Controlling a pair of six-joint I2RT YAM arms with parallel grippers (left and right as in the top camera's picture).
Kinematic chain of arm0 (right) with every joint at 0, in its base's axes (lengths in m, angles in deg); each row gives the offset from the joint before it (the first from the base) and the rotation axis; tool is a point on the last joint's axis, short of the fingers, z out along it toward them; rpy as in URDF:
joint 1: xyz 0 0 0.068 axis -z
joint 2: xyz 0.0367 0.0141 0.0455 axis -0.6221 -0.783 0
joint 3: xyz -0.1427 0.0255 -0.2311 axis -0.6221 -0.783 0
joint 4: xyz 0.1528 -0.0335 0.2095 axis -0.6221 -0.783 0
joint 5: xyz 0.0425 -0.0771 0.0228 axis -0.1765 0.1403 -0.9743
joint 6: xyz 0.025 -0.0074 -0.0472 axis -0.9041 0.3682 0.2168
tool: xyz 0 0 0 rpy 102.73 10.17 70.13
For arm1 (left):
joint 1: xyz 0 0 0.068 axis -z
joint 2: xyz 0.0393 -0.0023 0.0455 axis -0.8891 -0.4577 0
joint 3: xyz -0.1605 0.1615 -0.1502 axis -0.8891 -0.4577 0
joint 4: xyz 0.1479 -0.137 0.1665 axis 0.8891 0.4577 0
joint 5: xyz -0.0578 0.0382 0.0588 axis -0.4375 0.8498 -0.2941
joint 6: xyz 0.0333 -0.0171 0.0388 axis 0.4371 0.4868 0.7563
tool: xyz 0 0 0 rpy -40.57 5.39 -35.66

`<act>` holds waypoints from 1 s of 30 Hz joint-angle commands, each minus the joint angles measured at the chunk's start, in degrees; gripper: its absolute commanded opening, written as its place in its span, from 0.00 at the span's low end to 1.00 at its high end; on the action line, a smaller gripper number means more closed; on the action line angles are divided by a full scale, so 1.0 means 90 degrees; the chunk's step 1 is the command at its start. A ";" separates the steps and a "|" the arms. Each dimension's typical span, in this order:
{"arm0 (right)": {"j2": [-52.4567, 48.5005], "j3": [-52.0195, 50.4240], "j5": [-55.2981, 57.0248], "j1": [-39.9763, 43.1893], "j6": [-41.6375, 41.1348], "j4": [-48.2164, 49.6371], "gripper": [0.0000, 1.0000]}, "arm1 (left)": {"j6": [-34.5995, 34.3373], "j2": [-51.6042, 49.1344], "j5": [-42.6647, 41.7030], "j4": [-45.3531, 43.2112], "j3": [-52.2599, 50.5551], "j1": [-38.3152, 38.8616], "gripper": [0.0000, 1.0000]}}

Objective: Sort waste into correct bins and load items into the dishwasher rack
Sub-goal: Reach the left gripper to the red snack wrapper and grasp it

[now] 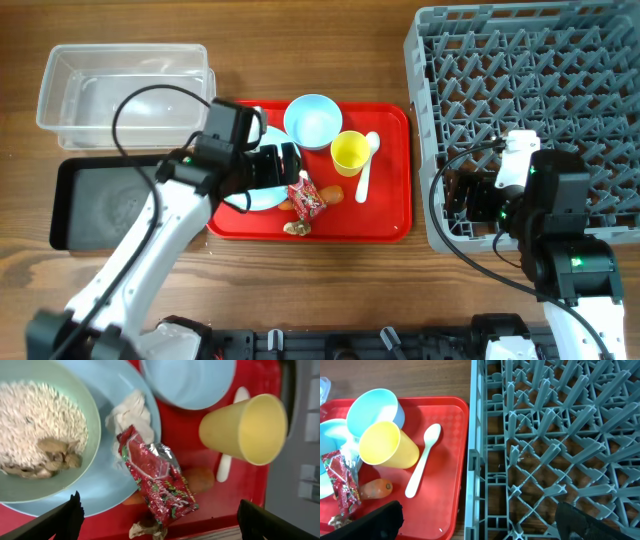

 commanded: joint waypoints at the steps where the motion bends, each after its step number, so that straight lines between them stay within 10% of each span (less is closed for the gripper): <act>1: -0.0019 0.0153 0.0090 0.0002 0.0112 0.0034 1.00 | -0.0457 -0.0612 -0.0206 -0.0046 0.0104 0.0109 1.00; 10: -0.0017 0.0153 0.0090 0.0002 0.0109 0.0034 1.00 | -0.0457 -0.1722 -0.0274 -0.0357 0.0104 0.0323 0.96; 19: -0.0017 0.0153 0.0087 0.0002 0.0107 0.0032 1.00 | -0.0457 -0.1914 -0.0381 -0.0792 0.0104 0.0350 0.45; 30: -0.0017 0.0153 0.0087 0.0002 0.0112 0.0032 1.00 | -0.0457 -0.1914 -0.0386 -0.0809 0.0104 0.0350 0.25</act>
